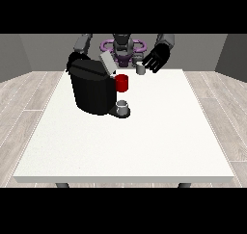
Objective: Insert the coffee pod into the coffee machine and close the lid
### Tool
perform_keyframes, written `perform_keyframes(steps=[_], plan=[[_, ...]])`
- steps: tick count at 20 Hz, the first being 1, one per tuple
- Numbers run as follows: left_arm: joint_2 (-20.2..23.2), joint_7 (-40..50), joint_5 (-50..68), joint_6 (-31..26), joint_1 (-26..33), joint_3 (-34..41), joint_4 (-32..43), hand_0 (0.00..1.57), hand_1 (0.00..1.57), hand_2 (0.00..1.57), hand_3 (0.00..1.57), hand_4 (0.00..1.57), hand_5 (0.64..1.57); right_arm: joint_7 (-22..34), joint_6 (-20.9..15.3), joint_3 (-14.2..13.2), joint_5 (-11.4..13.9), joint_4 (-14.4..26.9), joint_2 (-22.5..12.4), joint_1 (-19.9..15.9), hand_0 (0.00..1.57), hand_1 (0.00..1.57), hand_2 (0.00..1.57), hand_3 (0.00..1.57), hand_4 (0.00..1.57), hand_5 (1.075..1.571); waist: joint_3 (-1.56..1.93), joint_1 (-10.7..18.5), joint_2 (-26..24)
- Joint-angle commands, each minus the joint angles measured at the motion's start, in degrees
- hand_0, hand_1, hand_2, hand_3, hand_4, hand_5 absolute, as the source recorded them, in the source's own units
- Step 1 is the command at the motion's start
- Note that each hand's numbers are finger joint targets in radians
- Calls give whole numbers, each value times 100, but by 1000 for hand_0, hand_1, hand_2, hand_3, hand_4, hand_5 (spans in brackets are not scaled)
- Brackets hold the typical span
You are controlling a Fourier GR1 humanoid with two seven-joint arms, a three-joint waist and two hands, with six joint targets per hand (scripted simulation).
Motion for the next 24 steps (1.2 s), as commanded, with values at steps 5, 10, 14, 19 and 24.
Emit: perform_keyframes(steps=[5,10,14,19,24], plan=[[381,159,149,-224,-687,391,162,1255,1255,1287,1219,471,1571,77,98,43,-64,-343,-174,-292,0,0,0,0,526,1571,0,-392,341],[155,357,12,11,-852,328,220,1278,1278,1332,1265,519,1571,248,-24,225,58,-442,-26,-297,0,0,0,0,506,1571,0,-533,457],[324,446,-12,-251,-1162,346,311,1262,1262,1297,1237,494,1571,491,-154,70,78,-512,-130,-641,0,0,0,0,502,1571,0,-535,576],[119,303,-184,173,-905,264,341,1314,1314,1328,1230,493,1571,360,-142,95,89,-684,-130,-382,0,0,0,0,483,1571,-1,-670,572],[98,438,-142,-106,-1148,271,318,1316,1316,1328,1225,510,1571,315,-92,-206,-43,-430,-320,-606,0,0,0,0,519,1571,1,-485,669]])
